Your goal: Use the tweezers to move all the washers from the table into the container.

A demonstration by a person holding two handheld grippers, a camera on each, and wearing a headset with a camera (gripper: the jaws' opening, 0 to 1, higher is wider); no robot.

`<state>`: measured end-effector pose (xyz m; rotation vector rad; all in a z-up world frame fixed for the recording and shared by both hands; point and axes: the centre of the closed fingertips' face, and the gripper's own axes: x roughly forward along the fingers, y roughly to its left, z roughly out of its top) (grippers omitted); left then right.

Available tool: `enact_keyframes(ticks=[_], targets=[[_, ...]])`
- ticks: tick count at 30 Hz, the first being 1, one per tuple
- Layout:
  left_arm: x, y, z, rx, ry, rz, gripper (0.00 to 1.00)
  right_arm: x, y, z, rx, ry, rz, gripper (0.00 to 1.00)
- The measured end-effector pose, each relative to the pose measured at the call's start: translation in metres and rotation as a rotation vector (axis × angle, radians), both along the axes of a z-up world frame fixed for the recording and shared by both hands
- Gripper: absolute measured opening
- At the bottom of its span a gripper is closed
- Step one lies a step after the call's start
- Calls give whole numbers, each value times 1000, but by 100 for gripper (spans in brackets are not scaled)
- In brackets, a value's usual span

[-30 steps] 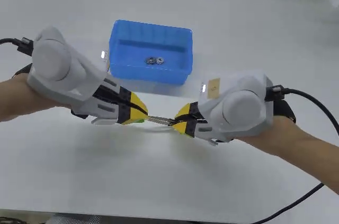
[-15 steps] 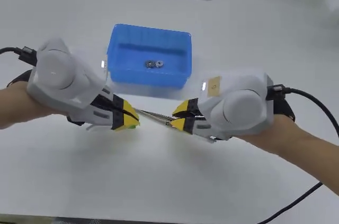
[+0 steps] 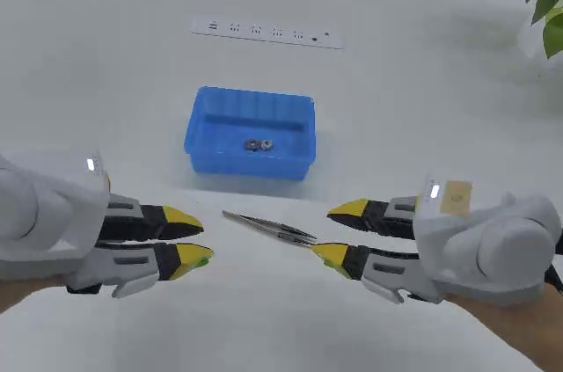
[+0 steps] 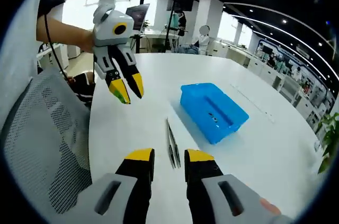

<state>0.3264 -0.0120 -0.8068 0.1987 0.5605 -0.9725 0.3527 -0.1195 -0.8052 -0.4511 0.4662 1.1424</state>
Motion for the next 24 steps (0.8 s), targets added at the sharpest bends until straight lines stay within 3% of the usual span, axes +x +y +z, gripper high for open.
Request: enact_keyframes(ticks=[2, 4, 6, 9, 11, 12, 13, 14, 16, 20, 24], targets=[[-13, -3, 8, -49, 13, 18, 28, -5, -7, 4, 27, 21, -36, 30], [-24, -4, 11, -30, -15, 4, 31, -9, -11, 11, 72, 35, -77, 37], [-34, -7, 13, -10, -10, -11, 39, -14, -13, 19, 110, 65, -102, 46], [-41, -9, 17, 15, -7, -13, 51, -19, -16, 33, 138, 35, -105, 55], [-43, -7, 18, 55, 14, 12, 61, -24, -19, 40, 141, 20, -108, 59], [-43, -7, 21, 67, -4, 12, 65, -25, -20, 42, 144, 15, -115, 61], [-39, -7, 28, 85, -60, 17, 67, -27, -21, 45, 153, 10, -125, 63], [-38, -8, 31, 84, -74, 20, 71, -30, -21, 47, 163, 8, -128, 66], [-38, -13, 41, 67, -85, 41, 80, -41, -22, 49, 170, 7, -133, 71], [-33, -14, 57, 42, -148, 97, 89, -57, -25, 45, 161, -7, -141, 79], [-38, -10, 57, 44, -156, 111, 94, -60, -34, 34, 111, -27, -161, 85]])
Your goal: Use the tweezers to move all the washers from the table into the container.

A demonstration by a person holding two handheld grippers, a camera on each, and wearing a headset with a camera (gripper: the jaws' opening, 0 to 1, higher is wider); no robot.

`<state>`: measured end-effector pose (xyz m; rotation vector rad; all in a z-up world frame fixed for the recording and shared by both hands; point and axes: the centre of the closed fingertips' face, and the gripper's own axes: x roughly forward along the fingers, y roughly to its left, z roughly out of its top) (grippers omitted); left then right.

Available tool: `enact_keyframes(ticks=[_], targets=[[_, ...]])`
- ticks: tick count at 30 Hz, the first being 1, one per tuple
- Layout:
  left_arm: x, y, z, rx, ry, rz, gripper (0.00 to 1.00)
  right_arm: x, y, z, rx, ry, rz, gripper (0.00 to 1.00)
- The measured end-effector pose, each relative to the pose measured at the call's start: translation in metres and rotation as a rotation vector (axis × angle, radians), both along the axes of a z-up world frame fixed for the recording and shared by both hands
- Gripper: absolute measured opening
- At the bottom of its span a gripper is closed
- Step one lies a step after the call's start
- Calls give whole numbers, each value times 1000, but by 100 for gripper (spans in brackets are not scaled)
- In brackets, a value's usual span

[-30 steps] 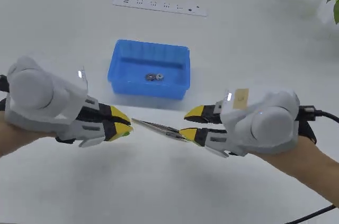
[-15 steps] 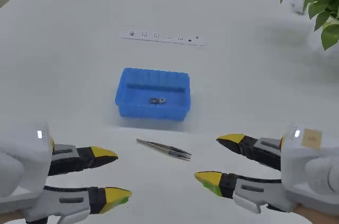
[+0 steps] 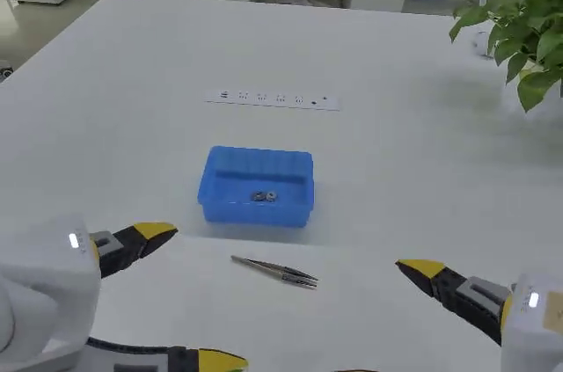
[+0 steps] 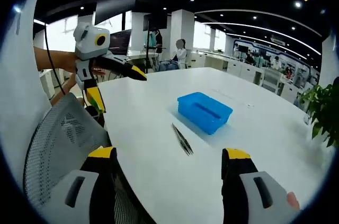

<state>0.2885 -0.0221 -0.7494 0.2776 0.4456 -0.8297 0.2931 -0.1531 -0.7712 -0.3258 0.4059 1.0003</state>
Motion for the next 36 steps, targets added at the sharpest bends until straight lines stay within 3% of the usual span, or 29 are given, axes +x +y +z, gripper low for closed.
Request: enact_keyframes(ticks=[3, 9, 13, 19, 24, 32, 36], targets=[[-7, 3, -5, 29, 11, 1, 98, 1, -6, -2, -40, -23, -6, 90], [-20, 4, -11, 52, 32, -4, 99, 2, -5, 10, -2, -33, -25, 93], [-24, 7, -16, 50, 45, 5, 99, 4, -3, 10, -34, -53, -17, 95], [-28, 16, -21, 65, 44, 35, 99, 5, -3, 8, -62, -58, -1, 95], [-27, 17, -19, 47, 33, 71, 99, 5, -2, 5, -76, -54, 0, 96], [-29, 9, -17, 46, 18, 76, 99, 5, -3, 9, -50, -46, -7, 96], [-27, 5, -14, 40, 20, 70, 99, 5, -2, 13, 7, -27, -38, 96]])
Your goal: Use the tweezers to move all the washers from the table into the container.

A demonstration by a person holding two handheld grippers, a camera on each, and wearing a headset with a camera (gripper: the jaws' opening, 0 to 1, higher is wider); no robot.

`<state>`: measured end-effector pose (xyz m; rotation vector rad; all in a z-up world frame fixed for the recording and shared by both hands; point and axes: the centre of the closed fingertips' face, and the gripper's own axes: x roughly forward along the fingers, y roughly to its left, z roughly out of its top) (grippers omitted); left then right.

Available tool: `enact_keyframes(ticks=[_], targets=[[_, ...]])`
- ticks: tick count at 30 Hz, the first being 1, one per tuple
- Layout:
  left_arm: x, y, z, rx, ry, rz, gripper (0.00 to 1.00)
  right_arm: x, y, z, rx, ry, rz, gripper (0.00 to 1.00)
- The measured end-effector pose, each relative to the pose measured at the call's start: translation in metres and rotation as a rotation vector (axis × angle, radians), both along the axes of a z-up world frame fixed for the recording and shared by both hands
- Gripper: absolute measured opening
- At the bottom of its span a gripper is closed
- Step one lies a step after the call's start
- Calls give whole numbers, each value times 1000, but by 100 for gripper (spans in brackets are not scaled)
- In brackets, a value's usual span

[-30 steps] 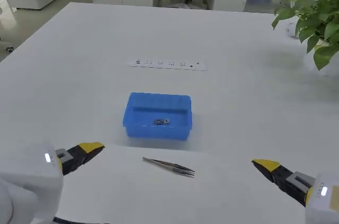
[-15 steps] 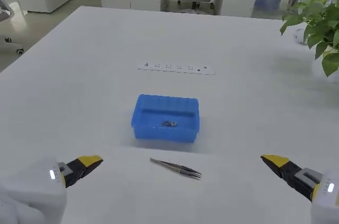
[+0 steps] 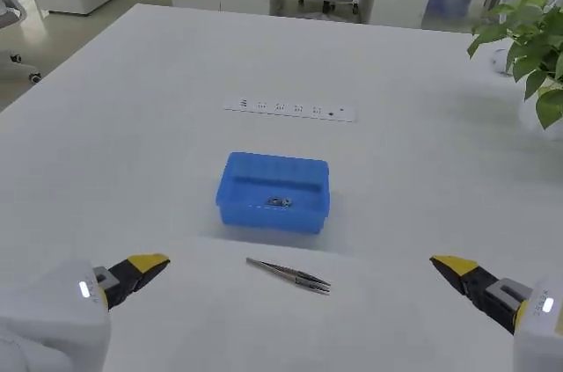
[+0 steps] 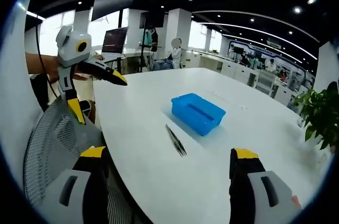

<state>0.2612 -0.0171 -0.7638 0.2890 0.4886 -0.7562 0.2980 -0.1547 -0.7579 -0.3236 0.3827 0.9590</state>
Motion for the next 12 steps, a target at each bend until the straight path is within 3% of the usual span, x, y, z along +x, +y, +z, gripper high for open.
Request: enact_keyframes(ticks=[4, 6, 12], targets=[[4, -5, 4, 5, -7, -15, 99, -3, 3, 2, 72, 29, -29, 97], [6, -7, 7, 7, -13, -23, 99, -3, 5, 6, 111, 12, -36, 99], [6, -8, 4, 33, -8, -42, 99, -3, 2, -2, 83, 32, -44, 100]])
